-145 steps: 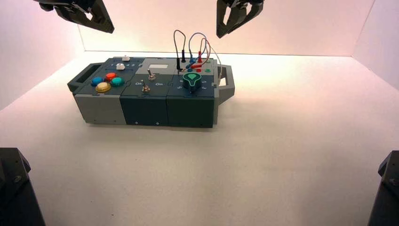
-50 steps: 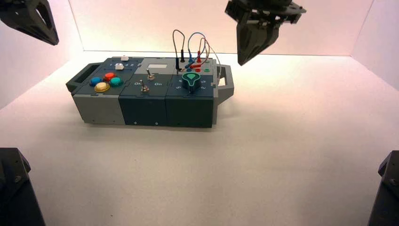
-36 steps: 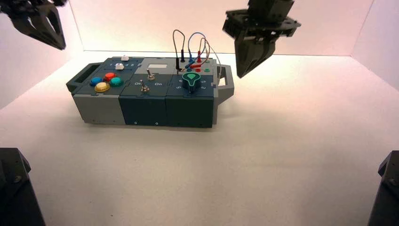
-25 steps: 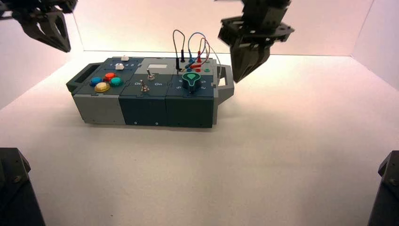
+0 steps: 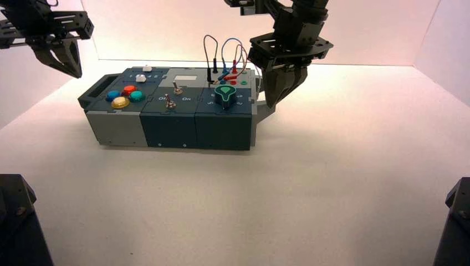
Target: Move the box away.
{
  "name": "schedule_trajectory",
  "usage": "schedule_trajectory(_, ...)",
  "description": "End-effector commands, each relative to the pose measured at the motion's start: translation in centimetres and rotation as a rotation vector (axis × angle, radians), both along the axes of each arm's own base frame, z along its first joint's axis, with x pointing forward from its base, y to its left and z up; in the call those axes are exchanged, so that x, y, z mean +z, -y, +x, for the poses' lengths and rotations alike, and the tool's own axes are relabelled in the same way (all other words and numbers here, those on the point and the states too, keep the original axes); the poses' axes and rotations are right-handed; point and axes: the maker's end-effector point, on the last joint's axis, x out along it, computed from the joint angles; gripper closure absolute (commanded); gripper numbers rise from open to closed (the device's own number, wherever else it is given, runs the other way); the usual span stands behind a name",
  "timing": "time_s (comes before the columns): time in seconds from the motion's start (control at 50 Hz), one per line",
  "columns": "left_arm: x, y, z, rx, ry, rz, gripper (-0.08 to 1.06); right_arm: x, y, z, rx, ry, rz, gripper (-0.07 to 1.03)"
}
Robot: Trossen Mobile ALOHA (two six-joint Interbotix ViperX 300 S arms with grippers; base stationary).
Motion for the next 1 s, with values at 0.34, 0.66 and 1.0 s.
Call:
schedule_trajectory(0.34,-3.1,-0.6,0.1,0.016,-0.081,-0.009,1.00,-0.2,-1.1,1.1,0.016,0.016,0.003,0.99)
schedule_trajectory(0.66,-4.8,-0.6,0.5,0.005,-0.122,-0.011,1.00,-1.6,-2.1,2.4,0.024,0.011,-0.008,0.99)
schedule_trajectory(1.0,-5.3,2.0,2.5,-0.078,-0.111,-0.007,1.00,-2.8,-2.1,3.1,0.030,0.021,-0.027,0.99)
